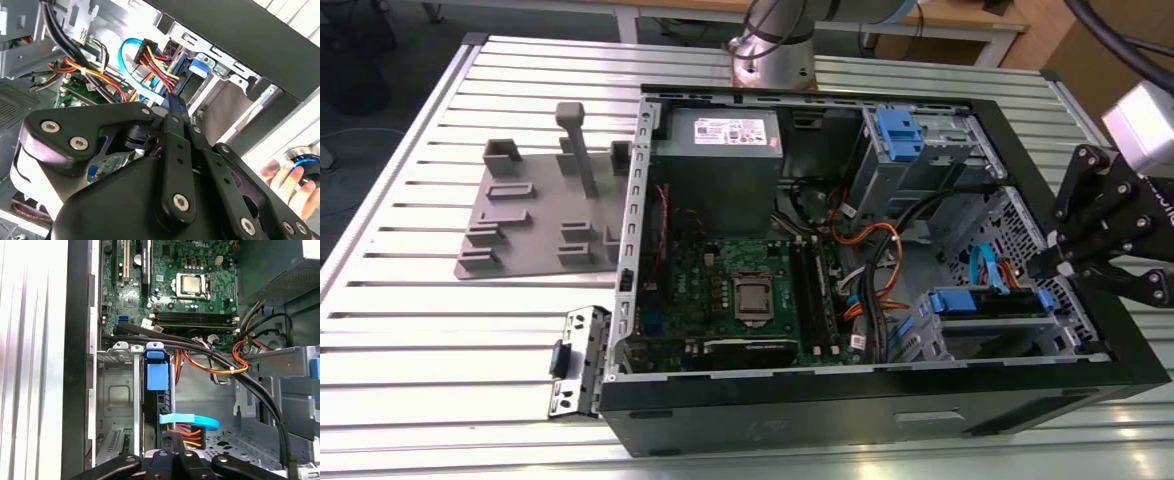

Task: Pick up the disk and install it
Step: 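Insert the second disk wire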

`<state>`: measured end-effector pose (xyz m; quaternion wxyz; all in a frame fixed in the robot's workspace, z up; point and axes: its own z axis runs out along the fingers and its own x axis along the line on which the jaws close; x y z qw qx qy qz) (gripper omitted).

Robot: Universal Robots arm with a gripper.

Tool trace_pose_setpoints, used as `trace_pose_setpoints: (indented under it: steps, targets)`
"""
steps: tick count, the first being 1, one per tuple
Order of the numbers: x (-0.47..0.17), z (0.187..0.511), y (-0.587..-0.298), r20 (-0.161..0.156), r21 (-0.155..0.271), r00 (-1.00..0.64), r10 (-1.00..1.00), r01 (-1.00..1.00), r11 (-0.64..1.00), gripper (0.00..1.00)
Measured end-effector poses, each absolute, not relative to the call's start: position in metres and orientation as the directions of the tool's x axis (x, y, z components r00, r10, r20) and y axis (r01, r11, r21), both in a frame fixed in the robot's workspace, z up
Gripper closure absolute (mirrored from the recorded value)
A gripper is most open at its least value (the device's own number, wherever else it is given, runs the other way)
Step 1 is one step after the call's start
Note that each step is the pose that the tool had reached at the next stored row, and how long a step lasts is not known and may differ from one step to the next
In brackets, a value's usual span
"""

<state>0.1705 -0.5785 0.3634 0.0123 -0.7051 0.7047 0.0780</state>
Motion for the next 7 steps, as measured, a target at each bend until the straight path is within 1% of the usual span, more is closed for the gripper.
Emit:
trace_pose_setpoints:
  steps: [7]
  targets:
    - [0.1706, 0.3639, -0.5785, -0.127, 0.093, -0.005, -0.992, -0.996, -0.006, 0.9]
